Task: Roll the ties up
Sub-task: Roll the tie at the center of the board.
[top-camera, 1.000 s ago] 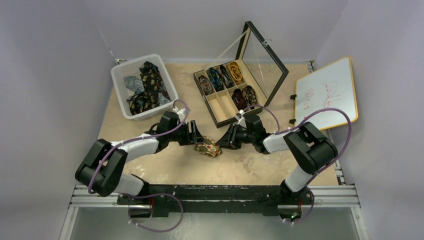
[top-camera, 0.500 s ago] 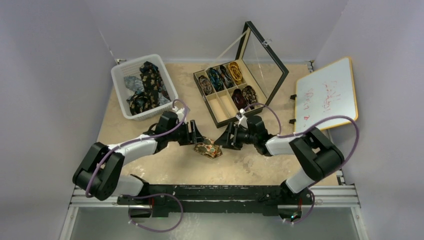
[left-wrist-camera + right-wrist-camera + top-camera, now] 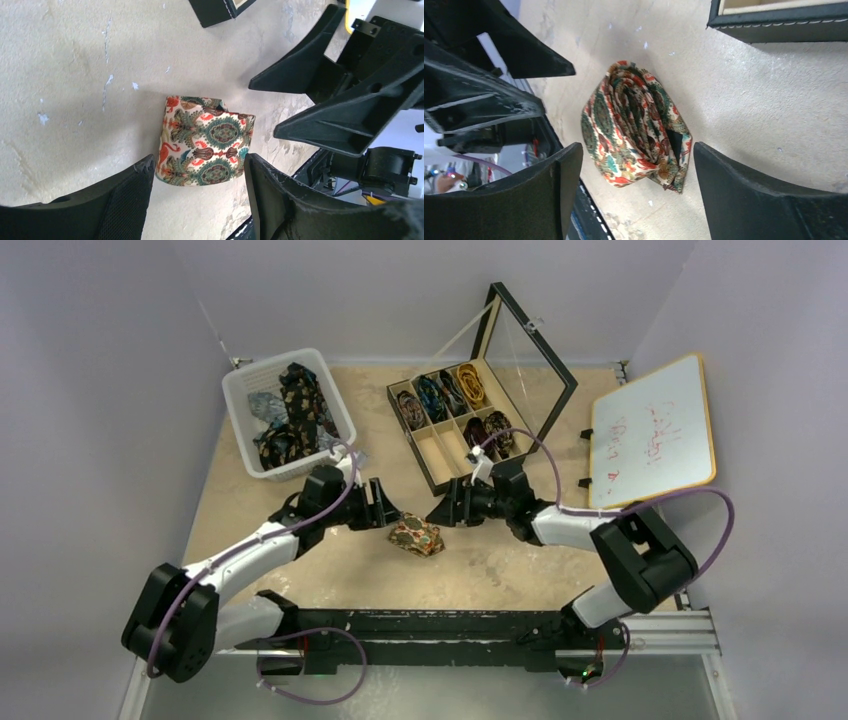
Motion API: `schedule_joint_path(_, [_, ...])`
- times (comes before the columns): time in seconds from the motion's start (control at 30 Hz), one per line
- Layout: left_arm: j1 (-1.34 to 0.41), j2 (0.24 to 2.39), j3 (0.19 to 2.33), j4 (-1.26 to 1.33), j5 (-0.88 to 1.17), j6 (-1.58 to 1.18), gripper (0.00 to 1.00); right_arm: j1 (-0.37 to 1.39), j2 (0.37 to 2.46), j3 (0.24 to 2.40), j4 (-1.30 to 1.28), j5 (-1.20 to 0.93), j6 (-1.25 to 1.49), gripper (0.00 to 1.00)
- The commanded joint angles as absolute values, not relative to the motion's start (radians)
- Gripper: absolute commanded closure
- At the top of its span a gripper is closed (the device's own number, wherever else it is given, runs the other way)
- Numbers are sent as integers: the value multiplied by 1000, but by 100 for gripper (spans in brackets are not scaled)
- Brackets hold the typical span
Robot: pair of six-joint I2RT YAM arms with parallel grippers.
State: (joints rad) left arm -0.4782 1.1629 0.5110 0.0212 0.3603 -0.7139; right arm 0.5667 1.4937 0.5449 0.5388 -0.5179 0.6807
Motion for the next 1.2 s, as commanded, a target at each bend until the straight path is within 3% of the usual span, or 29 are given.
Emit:
schedule_joint_path(0.0, [-472,1106,457,9,334,-723,36,591,1561,591,553,-573,609,14])
schedule_joint_path(0.37, [-472,1088,394,83,408,-707,36,621,1654,624,579,-597,605,23])
schedule_joint_path(0.63, [-471,1192,404,173,426,-712,36,619,1765,607,643,-657,641,42])
schedule_joint_path(0.97, [-460,1224,389,281,400,-696,36,612,1795,553,751,-696,697,46])
schedule_joint_path(1.17, [-459,1313,325,420,501,-752,37,612,1812,554,751,-657,706,46])
